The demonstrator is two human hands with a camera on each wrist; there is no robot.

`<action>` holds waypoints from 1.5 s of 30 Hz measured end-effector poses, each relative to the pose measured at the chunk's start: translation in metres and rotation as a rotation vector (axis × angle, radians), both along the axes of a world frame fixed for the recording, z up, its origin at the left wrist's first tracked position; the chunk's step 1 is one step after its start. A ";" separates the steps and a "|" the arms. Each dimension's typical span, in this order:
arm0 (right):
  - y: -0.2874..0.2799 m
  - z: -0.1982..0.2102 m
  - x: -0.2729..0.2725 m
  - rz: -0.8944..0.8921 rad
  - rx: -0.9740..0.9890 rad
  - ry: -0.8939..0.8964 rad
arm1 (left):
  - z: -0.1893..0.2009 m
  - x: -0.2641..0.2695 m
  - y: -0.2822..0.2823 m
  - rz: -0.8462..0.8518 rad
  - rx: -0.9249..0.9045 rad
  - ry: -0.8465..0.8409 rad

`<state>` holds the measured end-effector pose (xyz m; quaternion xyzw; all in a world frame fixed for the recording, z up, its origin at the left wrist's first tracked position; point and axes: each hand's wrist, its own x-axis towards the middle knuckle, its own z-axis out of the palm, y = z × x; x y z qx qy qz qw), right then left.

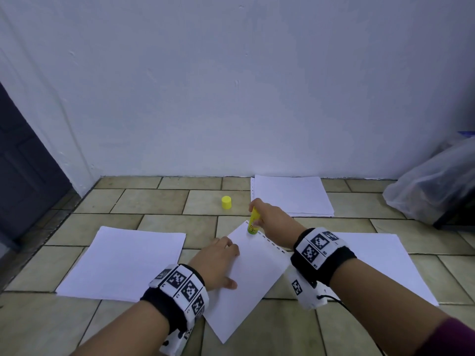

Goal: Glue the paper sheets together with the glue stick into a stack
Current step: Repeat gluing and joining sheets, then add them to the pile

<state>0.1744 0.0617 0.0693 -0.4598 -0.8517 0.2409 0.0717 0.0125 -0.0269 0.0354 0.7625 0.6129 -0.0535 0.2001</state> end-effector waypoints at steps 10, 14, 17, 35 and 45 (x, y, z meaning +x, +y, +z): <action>-0.021 0.011 0.060 0.091 -0.083 -0.107 | 0.001 0.001 0.002 -0.063 -0.043 0.042; -0.017 0.010 0.073 0.006 -0.218 0.014 | 0.003 0.002 0.004 -0.060 -0.025 0.093; -0.010 0.006 0.082 -0.162 -0.363 0.302 | 0.005 0.003 0.003 -0.036 -0.001 0.159; 0.006 -0.004 0.010 -0.301 -0.103 0.470 | 0.001 0.003 0.009 -0.001 0.010 0.100; 0.009 -0.003 -0.016 -0.064 -0.002 0.126 | 0.000 0.001 0.009 0.019 -0.022 0.047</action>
